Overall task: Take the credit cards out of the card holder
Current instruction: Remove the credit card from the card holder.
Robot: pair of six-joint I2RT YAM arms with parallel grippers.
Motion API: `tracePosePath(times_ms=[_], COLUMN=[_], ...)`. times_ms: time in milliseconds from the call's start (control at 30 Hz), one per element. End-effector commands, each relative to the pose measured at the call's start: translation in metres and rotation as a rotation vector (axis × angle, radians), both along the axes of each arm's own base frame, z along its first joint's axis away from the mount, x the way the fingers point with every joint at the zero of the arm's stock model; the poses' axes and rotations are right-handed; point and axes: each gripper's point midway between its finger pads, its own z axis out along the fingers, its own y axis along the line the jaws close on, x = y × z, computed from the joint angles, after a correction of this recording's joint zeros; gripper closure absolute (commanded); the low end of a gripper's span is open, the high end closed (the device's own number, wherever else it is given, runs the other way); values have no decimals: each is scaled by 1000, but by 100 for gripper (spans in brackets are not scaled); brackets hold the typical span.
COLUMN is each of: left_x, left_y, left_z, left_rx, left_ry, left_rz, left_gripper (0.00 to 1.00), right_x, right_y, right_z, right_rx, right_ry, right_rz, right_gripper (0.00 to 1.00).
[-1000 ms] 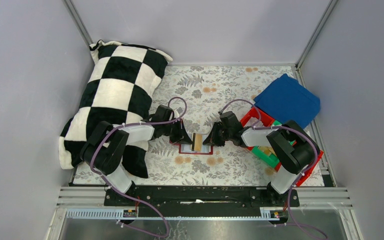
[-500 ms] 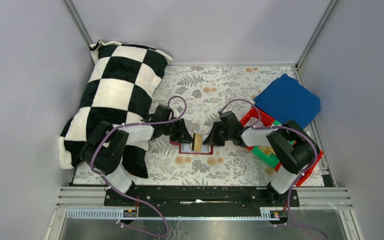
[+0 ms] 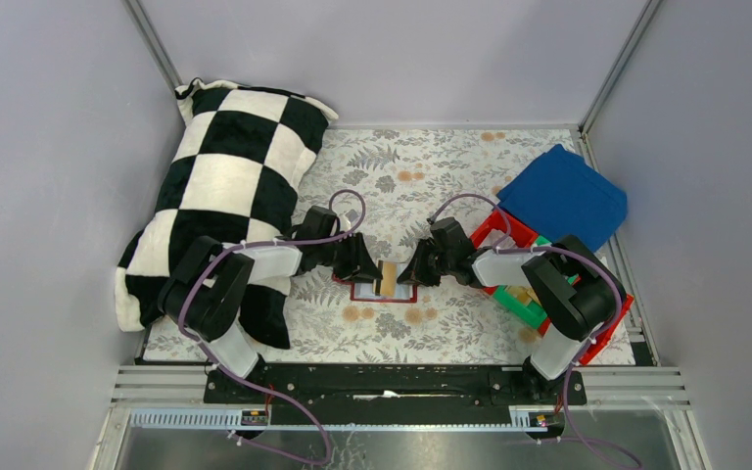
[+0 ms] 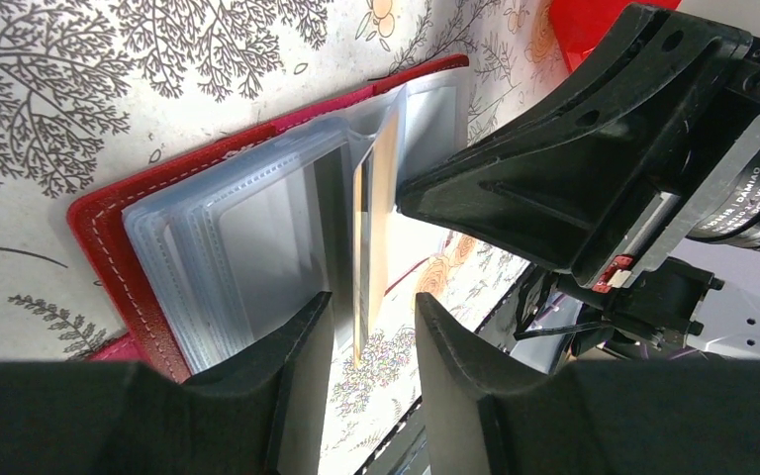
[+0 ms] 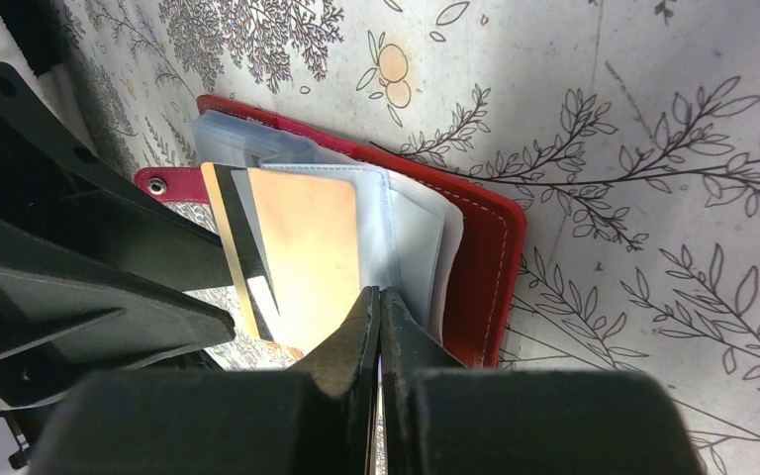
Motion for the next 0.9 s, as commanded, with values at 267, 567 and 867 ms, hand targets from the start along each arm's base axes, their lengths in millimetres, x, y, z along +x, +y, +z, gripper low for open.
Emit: tracePosePath(times_ms=[267,567,867], left_x=[-2,7,12], left_y=[-10,7,33], left_z=[-1,6,20], left_rx=[-26,51,77], left_ry=[-17,-37,-57], left_rz=[-26,16,52], left_gripper=[87,100,100], right_x=[-19,-21,-23], right_y=[-28,-30,-31], right_z=[-40,-41,-40], right_rx=[-177,-179,-172], right_ry=[68,68,68], right_rz=[-7,-8,-12], right_gripper=[100,100,100])
